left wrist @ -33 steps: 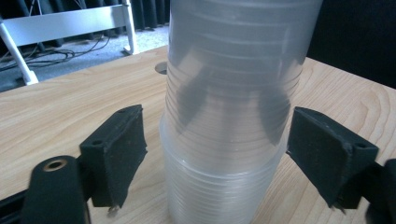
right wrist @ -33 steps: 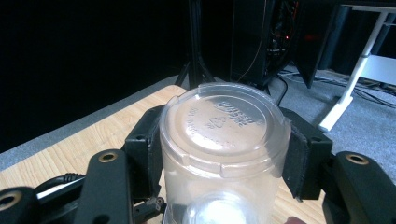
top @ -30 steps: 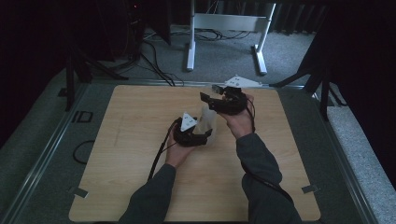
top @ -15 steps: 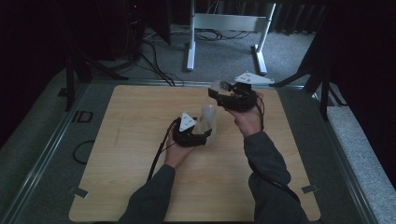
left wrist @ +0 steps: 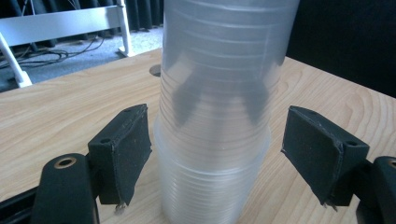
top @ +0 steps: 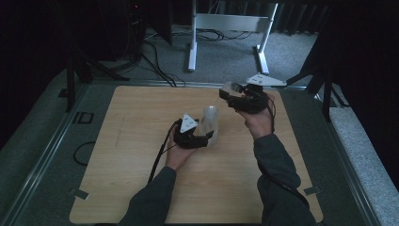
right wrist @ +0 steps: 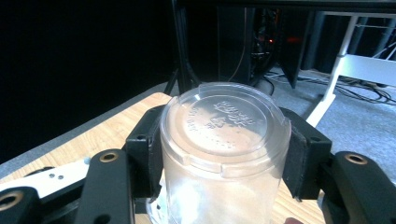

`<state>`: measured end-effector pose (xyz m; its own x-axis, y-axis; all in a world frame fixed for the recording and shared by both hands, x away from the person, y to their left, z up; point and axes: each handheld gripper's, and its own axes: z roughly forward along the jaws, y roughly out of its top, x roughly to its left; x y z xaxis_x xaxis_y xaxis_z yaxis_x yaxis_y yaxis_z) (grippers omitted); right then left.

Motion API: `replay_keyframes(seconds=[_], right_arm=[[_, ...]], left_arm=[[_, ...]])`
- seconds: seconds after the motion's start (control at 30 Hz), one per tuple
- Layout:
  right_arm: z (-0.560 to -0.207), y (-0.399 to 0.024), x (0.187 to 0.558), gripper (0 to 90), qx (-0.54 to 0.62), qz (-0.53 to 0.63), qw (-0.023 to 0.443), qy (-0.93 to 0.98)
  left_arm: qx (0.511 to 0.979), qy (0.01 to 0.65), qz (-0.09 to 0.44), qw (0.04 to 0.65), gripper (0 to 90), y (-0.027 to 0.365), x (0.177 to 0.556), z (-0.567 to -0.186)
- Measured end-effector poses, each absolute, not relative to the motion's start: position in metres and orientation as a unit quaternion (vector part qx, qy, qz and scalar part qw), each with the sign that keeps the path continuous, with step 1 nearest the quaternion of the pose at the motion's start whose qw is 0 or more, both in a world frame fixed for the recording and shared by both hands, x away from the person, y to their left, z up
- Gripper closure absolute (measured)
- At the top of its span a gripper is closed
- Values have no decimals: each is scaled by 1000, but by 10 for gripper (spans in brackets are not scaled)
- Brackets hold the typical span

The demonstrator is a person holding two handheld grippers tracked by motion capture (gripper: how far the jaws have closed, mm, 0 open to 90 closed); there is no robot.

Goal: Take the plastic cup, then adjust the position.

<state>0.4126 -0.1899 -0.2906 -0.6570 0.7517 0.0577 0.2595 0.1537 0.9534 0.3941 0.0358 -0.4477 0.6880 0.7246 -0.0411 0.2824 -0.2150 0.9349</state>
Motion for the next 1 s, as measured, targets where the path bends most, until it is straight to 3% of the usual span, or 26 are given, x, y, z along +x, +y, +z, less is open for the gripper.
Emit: replay_keyframes(seconds=[0.43,1.0], right_arm=[[-304,-226,407,407,378,534,236,719],[-330,-244,398,407,402,522,228,716]], left_arm=[[747,330,213,536,231,42,385,-447],[734,319,214,560,236,51,367,-440]])
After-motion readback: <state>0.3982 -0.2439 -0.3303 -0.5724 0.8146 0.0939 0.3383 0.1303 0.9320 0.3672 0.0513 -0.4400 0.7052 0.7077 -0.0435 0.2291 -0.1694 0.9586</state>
